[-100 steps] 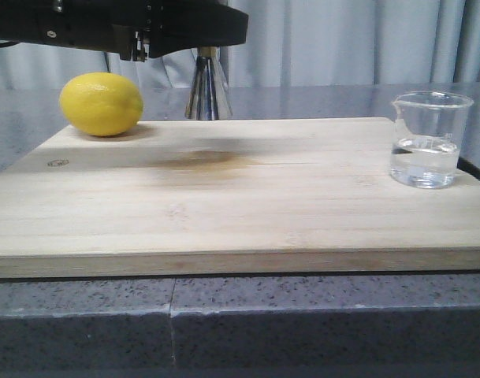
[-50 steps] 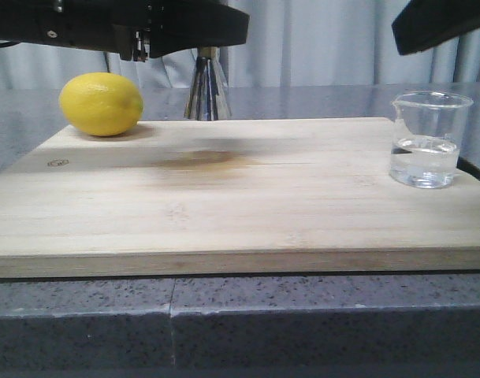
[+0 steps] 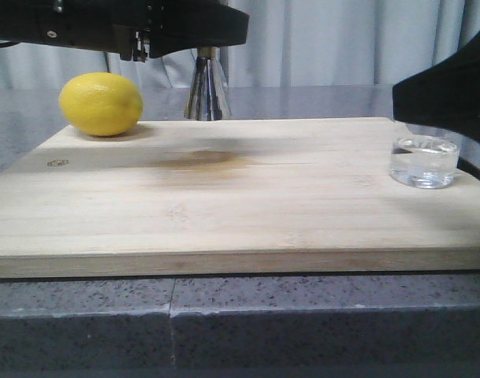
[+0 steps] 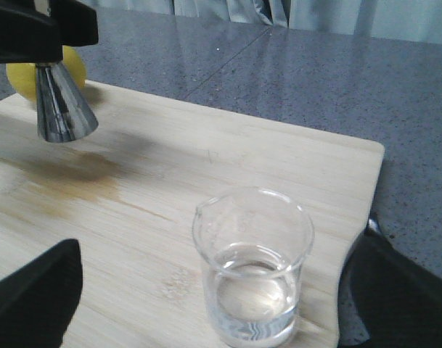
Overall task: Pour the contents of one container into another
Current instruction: 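Reach the right gripper to the glass beaker and grasp it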
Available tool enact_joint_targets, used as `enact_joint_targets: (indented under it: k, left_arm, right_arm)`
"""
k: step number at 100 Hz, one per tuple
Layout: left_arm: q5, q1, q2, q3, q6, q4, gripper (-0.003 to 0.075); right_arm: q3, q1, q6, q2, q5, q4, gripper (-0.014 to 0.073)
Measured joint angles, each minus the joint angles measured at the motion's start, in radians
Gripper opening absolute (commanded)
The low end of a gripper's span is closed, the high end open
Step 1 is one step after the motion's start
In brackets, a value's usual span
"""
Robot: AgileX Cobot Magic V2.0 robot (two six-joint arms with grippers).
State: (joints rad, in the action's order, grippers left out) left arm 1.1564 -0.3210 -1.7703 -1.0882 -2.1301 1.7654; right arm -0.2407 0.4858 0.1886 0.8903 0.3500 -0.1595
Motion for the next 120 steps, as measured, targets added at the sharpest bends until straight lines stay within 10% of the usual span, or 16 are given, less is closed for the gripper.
enact_joint_targets:
  k: [63,120]
  left_arm:
    - [0.000,0.000,0.000,0.000,0.000,0.000,0.0242]
    - [0.000,0.000,0.000,0.000,0.000,-0.002,0.0242]
  right_arm:
    - [0.007,0.000,0.000,0.345,0.335,-0.002,0.0648]
    - [0.007,0.000,0.000,0.357,0.360,-0.004,0.0290]
